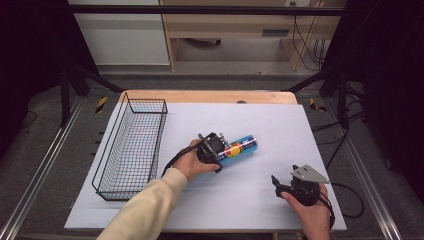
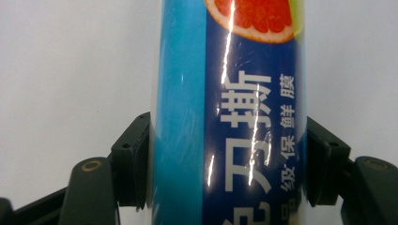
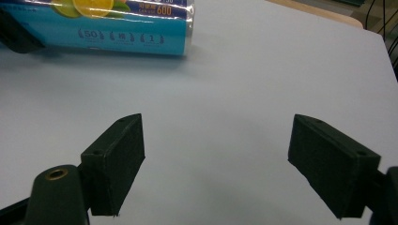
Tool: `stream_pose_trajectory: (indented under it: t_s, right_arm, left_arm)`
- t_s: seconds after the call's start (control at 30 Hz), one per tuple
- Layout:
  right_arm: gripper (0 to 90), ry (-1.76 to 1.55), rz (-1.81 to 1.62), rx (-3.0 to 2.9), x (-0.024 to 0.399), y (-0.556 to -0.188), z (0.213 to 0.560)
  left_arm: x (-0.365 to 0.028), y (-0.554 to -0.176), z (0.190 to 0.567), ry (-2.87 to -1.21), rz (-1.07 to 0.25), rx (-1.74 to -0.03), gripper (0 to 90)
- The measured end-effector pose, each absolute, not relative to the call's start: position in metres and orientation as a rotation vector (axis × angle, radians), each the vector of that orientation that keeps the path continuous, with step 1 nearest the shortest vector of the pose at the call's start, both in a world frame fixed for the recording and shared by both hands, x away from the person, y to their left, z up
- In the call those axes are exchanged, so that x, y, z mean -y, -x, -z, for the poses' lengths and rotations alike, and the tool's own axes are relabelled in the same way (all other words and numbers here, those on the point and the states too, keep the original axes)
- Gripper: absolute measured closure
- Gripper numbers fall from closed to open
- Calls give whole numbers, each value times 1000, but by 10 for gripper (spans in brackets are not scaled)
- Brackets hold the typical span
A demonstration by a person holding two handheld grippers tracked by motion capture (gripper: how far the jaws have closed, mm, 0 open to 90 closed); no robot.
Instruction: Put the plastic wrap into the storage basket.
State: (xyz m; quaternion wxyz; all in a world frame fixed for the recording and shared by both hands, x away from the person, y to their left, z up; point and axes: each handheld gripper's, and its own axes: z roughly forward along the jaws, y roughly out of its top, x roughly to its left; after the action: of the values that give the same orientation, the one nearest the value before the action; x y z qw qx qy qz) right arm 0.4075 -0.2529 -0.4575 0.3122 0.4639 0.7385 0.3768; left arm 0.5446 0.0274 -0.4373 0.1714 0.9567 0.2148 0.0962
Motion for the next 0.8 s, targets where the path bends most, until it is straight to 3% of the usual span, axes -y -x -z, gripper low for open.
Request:
stream_pose_trajectory:
  t_s: [0.8]
  right_arm:
    - [198,-1219,-1001,-1937,251,-407,457]
  left_arm:
    - [-70,-505,377,-2565,-394,-679,318]
